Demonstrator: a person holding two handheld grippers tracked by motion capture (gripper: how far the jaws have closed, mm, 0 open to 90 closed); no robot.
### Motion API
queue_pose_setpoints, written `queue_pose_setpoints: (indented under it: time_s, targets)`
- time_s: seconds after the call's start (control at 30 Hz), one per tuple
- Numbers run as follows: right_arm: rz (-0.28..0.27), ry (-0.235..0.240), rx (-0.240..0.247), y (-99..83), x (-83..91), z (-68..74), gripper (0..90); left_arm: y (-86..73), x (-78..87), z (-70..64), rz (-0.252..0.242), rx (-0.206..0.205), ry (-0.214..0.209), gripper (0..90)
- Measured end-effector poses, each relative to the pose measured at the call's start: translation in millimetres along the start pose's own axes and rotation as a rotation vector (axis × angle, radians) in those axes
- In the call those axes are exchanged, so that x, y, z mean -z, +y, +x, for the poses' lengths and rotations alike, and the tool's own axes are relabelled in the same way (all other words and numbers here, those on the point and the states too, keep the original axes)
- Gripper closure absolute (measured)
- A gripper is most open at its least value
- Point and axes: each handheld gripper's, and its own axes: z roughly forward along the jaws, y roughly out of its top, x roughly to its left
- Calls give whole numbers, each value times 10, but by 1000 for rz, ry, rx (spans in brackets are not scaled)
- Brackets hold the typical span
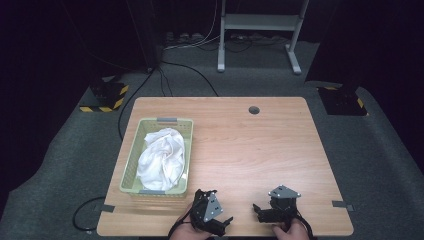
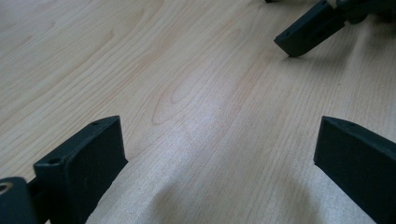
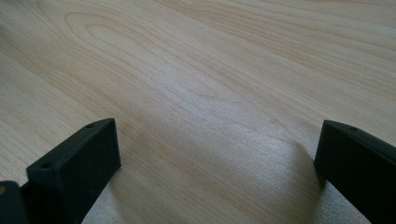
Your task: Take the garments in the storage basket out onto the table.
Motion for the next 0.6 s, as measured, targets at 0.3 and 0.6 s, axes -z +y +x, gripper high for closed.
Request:
queue_pose_setpoints:
  time_s: [0.3,0.6]
  targets:
    - [0,0,0,0,0,0,0,2,-3,-19,2,-21,4,22]
    - [0,0,0,0,-1,0,0,-5,11,-12,-7,-12,-3,16]
